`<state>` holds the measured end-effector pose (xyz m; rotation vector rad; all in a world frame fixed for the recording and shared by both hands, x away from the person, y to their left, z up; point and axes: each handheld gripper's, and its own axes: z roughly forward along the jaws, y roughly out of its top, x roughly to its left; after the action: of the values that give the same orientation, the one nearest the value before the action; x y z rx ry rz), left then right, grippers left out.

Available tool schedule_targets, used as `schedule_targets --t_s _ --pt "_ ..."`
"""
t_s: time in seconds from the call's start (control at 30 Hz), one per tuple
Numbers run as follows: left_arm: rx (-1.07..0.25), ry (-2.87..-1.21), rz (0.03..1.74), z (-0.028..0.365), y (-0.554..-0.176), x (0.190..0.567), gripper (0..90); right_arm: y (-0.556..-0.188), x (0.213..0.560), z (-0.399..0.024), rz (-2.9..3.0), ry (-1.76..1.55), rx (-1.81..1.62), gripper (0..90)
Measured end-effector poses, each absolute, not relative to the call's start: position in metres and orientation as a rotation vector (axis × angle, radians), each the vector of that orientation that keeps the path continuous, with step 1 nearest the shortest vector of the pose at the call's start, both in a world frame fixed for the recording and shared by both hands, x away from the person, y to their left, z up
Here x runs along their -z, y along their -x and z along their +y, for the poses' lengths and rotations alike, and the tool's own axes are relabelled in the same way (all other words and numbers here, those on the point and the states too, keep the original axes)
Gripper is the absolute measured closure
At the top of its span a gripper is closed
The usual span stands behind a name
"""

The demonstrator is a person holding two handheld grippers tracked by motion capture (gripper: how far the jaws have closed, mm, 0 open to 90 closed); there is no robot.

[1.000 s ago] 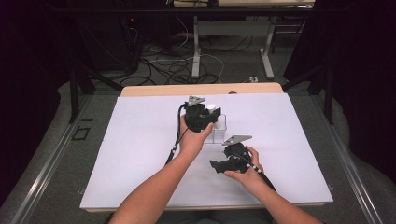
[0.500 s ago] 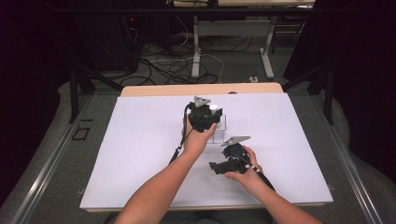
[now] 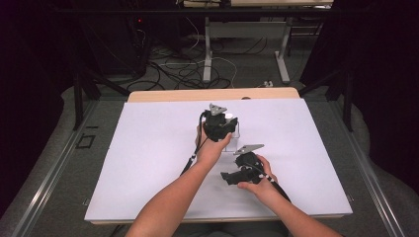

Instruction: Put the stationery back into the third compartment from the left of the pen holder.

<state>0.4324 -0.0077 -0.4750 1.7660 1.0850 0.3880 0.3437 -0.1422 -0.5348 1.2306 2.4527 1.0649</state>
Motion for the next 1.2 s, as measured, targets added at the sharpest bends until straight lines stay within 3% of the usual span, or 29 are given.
schedule_targets --t_s 0.53,1.0,1.2 --pt "-0.370 -1.785 1.120 -0.002 -0.431 0.481 65.7 -0.344 0.534 -0.143 2.470 -1.234 -1.033 14.2" --pt "-0.371 -1.755 1.081 0.008 -0.424 0.469 39.5 -0.345 0.535 -0.144 2.449 -1.234 -1.060 14.2" --pt "-0.368 -1.737 1.070 0.023 -0.419 0.465 32.3 -0.345 0.534 -0.144 2.447 -1.253 -1.056 14.2"
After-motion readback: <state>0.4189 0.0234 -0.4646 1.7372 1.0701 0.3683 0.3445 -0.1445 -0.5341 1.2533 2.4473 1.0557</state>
